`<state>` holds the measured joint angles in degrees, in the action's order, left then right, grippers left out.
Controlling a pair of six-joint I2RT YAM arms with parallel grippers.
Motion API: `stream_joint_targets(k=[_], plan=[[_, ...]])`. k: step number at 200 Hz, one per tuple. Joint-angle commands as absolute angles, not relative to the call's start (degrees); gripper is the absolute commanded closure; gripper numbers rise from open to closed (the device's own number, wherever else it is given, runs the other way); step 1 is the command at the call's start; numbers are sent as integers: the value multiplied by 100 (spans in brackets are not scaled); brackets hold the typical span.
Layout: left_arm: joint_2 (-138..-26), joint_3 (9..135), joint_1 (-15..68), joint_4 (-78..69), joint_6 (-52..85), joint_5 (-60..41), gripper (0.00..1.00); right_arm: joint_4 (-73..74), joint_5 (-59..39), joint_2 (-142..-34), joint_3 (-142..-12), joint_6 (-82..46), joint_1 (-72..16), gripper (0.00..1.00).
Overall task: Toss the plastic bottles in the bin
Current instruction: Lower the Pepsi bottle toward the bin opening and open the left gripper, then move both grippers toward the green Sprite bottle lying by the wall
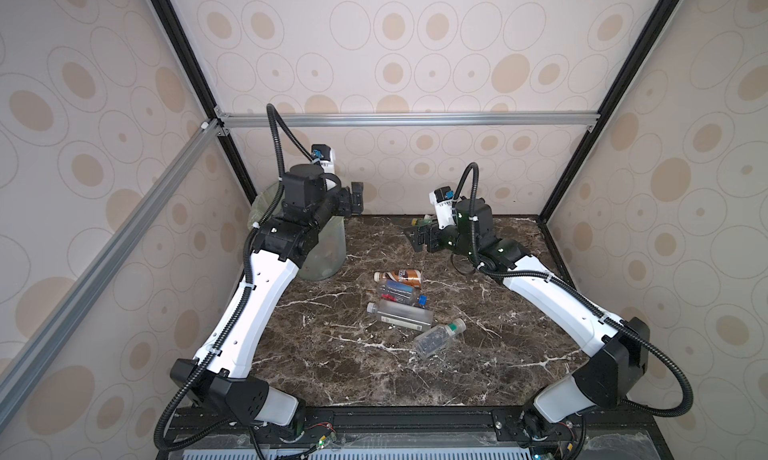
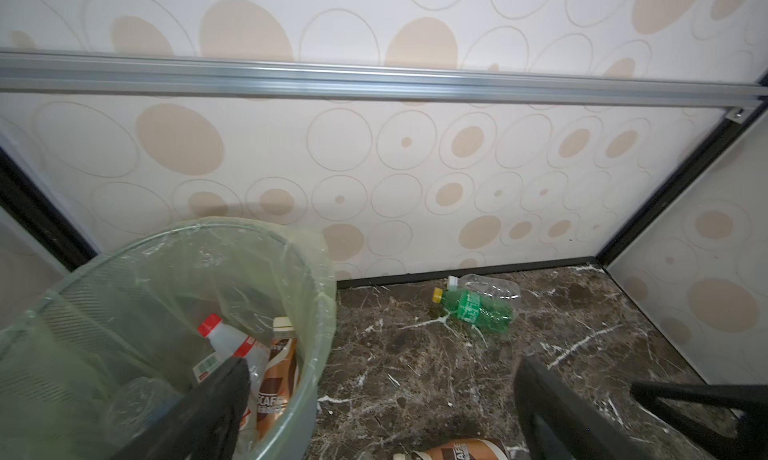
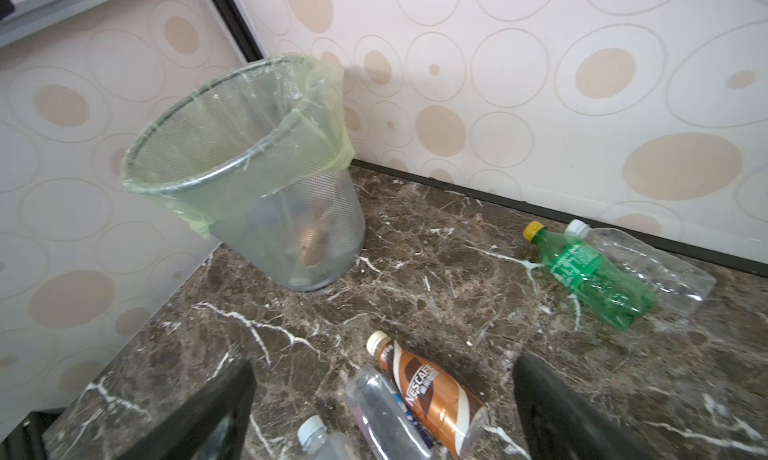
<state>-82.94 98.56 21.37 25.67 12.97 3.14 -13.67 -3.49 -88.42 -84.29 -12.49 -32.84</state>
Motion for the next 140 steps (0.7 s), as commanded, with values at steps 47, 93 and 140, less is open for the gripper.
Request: stream_joint_targets(k=[47, 93, 140], plan=[[-8617, 9398, 2852, 1739, 1431, 268, 1, -1662, -43, -9257, -8303, -1210, -2124, 1], [-9010, 9010, 3212, 1102, 1634, 168, 1, -2103, -417, -10580, -9377, -1308, -1493, 0], [-9422, 8758, 3400, 793, 1803, 136, 1, -2653, -615, -12215, -10970, -924, -1387, 0]])
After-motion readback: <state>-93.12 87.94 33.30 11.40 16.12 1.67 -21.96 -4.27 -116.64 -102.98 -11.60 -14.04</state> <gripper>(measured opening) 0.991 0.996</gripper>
